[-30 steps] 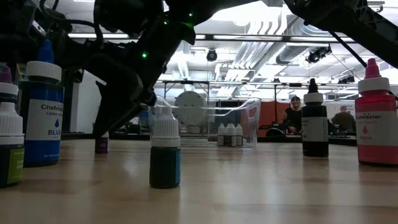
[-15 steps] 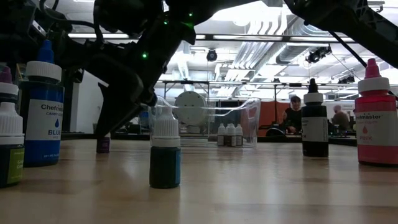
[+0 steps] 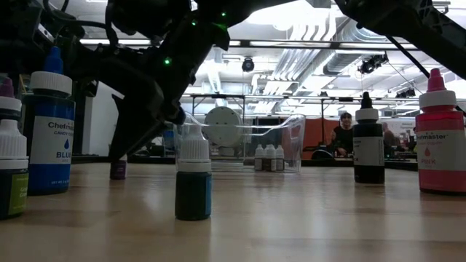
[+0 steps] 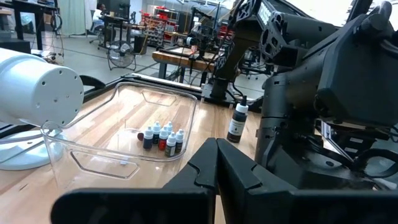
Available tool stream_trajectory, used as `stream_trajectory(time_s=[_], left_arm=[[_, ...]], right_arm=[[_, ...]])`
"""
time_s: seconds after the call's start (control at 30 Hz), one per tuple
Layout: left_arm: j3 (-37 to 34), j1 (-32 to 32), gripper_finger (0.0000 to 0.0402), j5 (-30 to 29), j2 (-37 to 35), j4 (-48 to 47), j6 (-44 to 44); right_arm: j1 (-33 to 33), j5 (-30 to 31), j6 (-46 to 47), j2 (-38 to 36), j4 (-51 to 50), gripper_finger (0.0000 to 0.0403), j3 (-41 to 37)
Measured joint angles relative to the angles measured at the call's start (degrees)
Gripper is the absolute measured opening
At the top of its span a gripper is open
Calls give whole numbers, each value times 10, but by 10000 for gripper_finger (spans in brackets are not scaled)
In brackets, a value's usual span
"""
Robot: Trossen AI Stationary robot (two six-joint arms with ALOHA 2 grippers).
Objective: Pick & Place food coloring
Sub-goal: Put the small purple food coloring bottle into the transparent bin
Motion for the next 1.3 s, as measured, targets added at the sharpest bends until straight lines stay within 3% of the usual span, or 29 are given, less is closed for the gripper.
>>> stream_trajectory(time_s=[0.6,1.0,1.3], left_arm=[[0,0,1,0,0,0,0],[0,0,1,0,0,0,0],[0,0,1,0,0,0,0]], right_arm=[[12,17,22,-7,-59,64,55],[15,50,63,-96,-125,62,47],[-16,118,123,-173,-225,62,47]])
